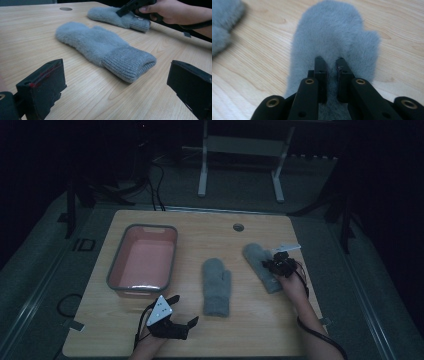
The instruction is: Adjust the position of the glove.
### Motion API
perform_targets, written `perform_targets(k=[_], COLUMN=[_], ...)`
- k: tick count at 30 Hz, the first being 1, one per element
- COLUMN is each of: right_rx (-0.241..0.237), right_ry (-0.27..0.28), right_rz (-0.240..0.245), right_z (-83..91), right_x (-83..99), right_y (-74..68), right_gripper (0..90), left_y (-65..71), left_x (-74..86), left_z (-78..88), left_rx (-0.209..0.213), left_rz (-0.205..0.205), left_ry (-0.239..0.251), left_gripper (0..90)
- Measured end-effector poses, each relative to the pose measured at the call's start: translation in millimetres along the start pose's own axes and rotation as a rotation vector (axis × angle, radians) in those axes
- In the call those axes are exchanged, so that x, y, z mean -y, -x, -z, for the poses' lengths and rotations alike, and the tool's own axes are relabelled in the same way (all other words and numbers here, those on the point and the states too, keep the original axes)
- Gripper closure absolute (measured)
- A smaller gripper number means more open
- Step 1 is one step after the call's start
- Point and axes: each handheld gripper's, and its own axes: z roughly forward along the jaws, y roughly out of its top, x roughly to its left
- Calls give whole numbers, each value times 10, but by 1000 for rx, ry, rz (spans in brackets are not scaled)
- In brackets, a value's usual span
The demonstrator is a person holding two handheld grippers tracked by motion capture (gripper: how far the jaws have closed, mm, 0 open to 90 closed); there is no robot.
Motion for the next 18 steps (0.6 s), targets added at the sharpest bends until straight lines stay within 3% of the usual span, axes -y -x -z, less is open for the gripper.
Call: perform_targets(k=[8,14,18], right_rx=[121,177,234], right_ry=[55,77,75], right_rz=[-113,-204,-229], right_z=[339,619,766], right_x=[102,255,395], right_y=[-138,-233,-318], right_gripper=[825,822,822], left_y=[11,9,10], left_x=[1,3,4], left_z=[-7,-6,-5], left_rx=[-4,-12,-12], left_rz=[-4,1,2], left_ry=[-4,0,1], left_gripper=[21,21,21])
